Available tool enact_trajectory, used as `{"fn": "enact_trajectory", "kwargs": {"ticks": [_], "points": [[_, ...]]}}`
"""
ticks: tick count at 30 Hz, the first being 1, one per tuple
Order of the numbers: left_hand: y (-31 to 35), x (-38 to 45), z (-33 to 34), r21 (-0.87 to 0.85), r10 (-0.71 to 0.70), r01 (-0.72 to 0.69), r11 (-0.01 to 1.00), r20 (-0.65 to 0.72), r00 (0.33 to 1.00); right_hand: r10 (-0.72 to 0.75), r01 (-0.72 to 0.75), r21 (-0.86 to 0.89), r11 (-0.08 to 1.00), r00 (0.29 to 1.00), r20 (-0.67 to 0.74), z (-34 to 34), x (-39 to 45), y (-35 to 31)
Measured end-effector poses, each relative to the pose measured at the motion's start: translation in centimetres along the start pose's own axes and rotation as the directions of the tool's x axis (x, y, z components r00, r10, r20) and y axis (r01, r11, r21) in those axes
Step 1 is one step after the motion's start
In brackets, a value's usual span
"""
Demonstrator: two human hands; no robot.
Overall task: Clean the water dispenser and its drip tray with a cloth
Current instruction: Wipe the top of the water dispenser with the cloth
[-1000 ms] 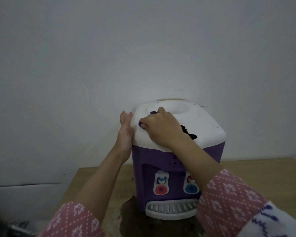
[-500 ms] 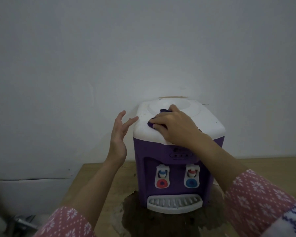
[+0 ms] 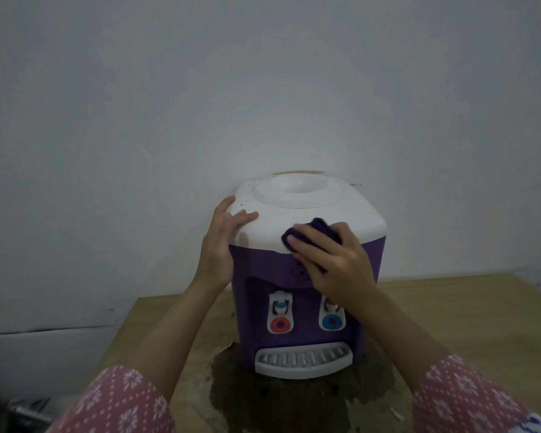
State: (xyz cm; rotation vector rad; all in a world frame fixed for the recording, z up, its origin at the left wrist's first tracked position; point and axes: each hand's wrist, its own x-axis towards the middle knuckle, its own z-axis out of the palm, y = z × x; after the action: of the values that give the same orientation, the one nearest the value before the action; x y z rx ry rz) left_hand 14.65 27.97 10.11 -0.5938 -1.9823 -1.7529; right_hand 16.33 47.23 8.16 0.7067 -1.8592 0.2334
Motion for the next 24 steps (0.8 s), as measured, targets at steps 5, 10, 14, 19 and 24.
{"fn": "enact_trajectory", "kwargs": {"ticks": [5, 10, 14, 19, 24], "points": [[1.3, 0.1, -0.2, -0.096, -0.103, 0.110, 0.989, 0.072, 0.992, 0.454, -0.457, 0.028, 0.889, 0.872, -0.185, 1.3, 1.4, -3.1], [0.9, 0.8, -1.9, -0.055, -0.212, 0.222, 0.973, 0.144, 0.967, 0.226, -0.221, -0.182, 0.958, 0.974, 0.004, 3.6, 3.4, -6.5], [1.1, 1.4, -2.4, -0.013, -0.241, 0.248, 0.969, 0.197, 0.950, 0.039, 0.003, -0.237, 0.971, 0.984, 0.171, 4.2, 3.3, -7.3], [1.3, 1.3, -2.4, -0.009, -0.264, 0.273, 0.962, 0.216, 0.940, -0.001, 0.027, -0.229, 0.973, 0.994, 0.113, 2.7, 1.8, -5.4], [1.4, 1.2, -2.0, -0.033, -0.294, 0.306, 0.951, 0.192, 0.936, 0.246, -0.238, -0.205, 0.949, 0.969, 0.016, 3.2, 3.3, -7.0]]}}
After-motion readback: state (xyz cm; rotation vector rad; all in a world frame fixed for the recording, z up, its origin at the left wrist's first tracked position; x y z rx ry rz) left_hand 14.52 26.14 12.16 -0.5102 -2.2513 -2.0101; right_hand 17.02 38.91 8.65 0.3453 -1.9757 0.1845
